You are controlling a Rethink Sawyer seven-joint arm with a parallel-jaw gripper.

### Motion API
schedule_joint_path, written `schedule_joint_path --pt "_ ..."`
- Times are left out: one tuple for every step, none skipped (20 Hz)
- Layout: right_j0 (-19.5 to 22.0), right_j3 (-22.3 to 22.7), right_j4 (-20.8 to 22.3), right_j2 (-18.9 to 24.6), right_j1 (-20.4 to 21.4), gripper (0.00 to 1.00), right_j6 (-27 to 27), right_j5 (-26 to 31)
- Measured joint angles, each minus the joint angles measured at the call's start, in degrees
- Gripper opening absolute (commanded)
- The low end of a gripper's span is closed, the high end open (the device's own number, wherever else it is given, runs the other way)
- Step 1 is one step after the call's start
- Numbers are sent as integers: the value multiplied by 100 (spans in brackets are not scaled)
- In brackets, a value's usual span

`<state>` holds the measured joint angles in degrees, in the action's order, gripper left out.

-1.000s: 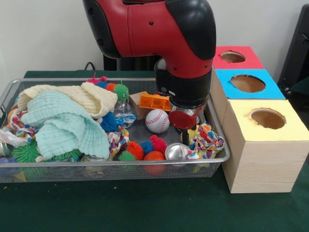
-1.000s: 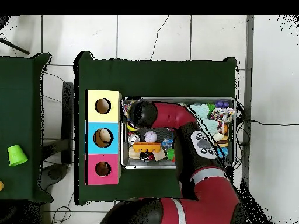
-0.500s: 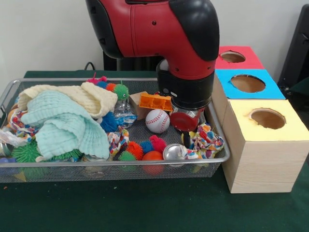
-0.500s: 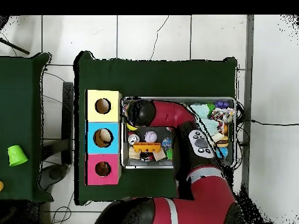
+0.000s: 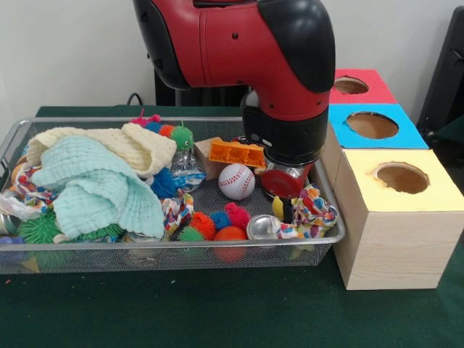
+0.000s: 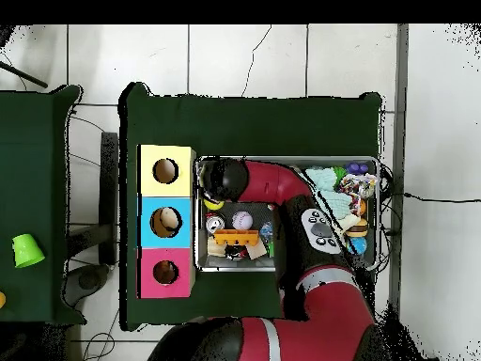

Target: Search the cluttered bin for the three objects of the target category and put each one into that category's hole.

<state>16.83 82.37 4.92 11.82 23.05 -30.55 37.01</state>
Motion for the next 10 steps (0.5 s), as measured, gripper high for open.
schedule_joint_path --pt "-2 0 -31 0 -3 100 0 0" --pt "-4 -1 -62 0 -6 100 0 0" --pt "-7 -1 -96 -1 -9 100 0 0" --pt "-9 -2 -129 -2 -11 100 0 0" --pt "-14 -6 -147 -5 -14 100 0 0" --pt "-35 -18 -193 -16 -17 100 0 0" --pt "-67 -38 -247 -30 -22 100 -4 0" --pt "-87 -54 -271 -37 -26 100 -4 0" --pt "-107 -69 -295 -44 -31 100 -4 0" --pt "-139 -95 -328 -55 -41 100 -4 0"
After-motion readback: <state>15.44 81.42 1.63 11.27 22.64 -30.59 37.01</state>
